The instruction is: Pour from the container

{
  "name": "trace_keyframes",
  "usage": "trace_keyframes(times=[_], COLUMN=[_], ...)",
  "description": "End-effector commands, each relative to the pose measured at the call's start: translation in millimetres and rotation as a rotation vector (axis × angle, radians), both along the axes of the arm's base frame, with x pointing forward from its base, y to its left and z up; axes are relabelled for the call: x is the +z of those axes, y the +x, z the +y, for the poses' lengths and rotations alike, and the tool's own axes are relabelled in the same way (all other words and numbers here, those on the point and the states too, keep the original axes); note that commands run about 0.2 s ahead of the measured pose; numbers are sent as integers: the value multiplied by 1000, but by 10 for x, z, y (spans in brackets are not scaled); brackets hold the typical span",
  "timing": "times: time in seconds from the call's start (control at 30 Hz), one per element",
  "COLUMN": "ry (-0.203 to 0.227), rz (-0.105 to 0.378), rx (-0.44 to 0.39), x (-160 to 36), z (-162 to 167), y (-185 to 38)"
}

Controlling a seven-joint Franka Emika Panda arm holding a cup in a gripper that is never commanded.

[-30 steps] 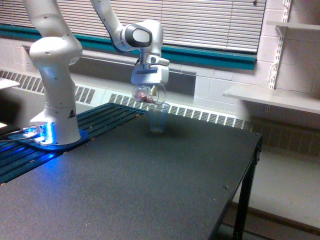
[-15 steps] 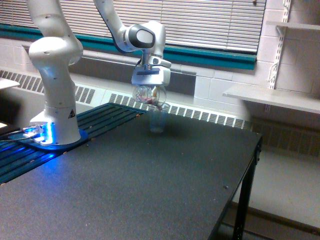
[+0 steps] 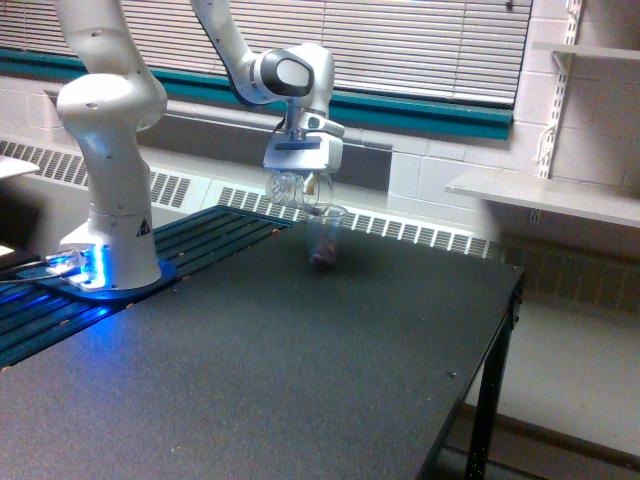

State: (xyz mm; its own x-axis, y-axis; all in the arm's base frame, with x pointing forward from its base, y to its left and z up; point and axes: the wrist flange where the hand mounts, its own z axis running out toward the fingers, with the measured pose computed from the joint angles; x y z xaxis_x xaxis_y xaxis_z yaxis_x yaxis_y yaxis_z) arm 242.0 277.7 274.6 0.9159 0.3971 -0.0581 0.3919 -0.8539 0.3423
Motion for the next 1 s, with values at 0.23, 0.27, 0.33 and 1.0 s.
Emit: trace_keyframes(times=[0.23,0.27,0.33,1.0], ry=[6,9,15,77], rz=[-16,-21,-32,-96], rx=[9,7,0,-43], x=[64,77,109,331], z=[47,45,41,-31], y=[62,74,102,222])
